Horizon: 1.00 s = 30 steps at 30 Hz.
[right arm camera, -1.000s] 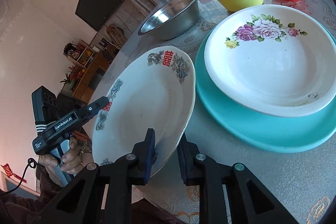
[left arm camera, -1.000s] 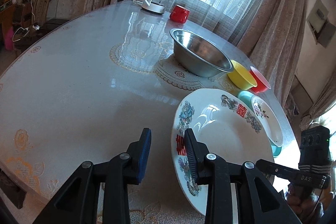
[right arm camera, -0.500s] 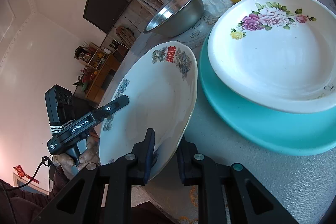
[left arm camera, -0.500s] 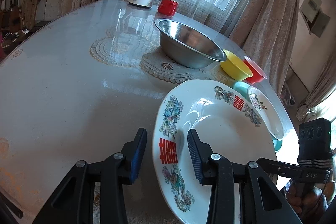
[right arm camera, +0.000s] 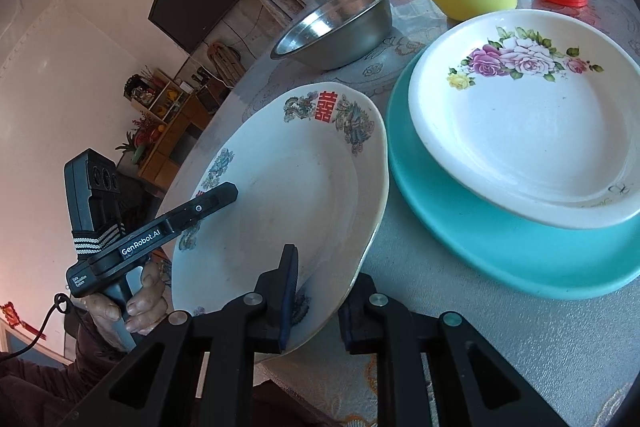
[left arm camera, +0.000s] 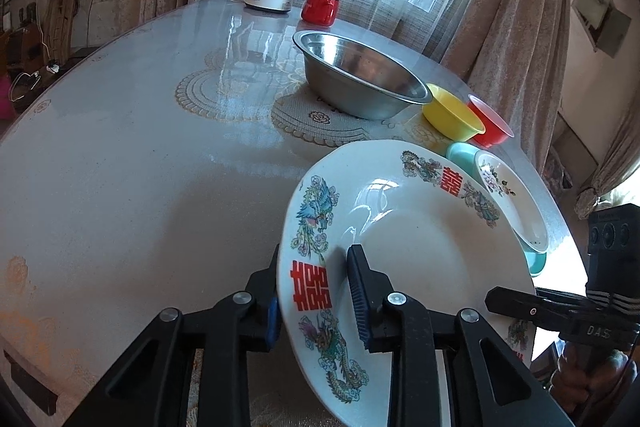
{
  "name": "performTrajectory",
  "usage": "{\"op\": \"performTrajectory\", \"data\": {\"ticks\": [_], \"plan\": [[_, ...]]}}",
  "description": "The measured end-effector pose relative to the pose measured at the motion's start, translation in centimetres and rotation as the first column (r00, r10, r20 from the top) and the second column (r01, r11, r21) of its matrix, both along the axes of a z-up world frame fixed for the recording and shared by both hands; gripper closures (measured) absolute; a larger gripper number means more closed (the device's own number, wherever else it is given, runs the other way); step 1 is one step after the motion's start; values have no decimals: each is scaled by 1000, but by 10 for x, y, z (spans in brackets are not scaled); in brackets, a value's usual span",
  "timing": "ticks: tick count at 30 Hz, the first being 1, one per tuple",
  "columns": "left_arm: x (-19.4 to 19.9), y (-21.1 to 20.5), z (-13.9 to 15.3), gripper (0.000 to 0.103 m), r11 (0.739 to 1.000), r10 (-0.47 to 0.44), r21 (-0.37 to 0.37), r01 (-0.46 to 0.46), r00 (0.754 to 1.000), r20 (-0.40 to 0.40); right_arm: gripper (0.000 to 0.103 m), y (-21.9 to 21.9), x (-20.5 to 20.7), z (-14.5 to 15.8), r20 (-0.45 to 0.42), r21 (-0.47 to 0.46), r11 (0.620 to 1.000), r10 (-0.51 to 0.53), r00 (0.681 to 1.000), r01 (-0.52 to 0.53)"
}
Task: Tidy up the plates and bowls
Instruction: 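Lift the large double-happiness plate with the right gripper toward the stack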
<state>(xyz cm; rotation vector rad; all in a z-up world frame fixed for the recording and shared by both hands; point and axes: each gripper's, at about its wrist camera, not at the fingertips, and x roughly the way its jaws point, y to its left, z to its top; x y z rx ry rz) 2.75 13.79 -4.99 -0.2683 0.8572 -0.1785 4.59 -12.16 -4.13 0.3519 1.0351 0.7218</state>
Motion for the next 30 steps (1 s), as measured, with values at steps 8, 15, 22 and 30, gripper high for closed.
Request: {"op": "performTrajectory", "data": {"ticks": [8, 15, 22, 30], "plan": [[-10, 2, 1, 74, 1000, -5, -9, 5, 1000, -23, 85, 4, 0, 4, 10, -22, 1000, 6, 1000, -6], [-18, -3, 6, 74, 1000, -14, 8, 14, 1000, 2, 84, 3, 3, 6, 20, -26, 1000, 6, 1000, -5], [-24, -4, 11, 74, 999, -29, 13, 29, 999, 38, 84, 0, 1, 11, 41, -20, 1000, 4, 999, -3], [-20, -12, 23, 74, 1000, -27, 15, 26, 998, 59, 84, -5, -1, 24, 85, -26, 1000, 0, 996, 3]]}}
